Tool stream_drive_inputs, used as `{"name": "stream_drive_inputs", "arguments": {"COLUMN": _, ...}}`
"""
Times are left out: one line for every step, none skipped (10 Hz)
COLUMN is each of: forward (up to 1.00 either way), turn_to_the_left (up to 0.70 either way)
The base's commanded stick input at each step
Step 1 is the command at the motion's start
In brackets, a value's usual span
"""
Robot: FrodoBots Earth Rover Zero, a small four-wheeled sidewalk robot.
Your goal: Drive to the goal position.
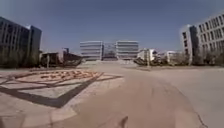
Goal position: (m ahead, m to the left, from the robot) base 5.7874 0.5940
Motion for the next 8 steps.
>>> {"name": "stream_drive_inputs", "arguments": {"forward": 0.7, "turn_to_the_left": 0.02}}
{"name": "stream_drive_inputs", "arguments": {"forward": 0.7, "turn_to_the_left": 0.02}}
{"name": "stream_drive_inputs", "arguments": {"forward": 0.7, "turn_to_the_left": 0.02}}
{"name": "stream_drive_inputs", "arguments": {"forward": 0.7, "turn_to_the_left": 0.02}}
{"name": "stream_drive_inputs", "arguments": {"forward": 0.7, "turn_to_the_left": 0.02}}
{"name": "stream_drive_inputs", "arguments": {"forward": 0.7, "turn_to_the_left": 0.02}}
{"name": "stream_drive_inputs", "arguments": {"forward": 0.7, "turn_to_the_left": 0.02}}
{"name": "stream_drive_inputs", "arguments": {"forward": 0.7, "turn_to_the_left": 0.02}}
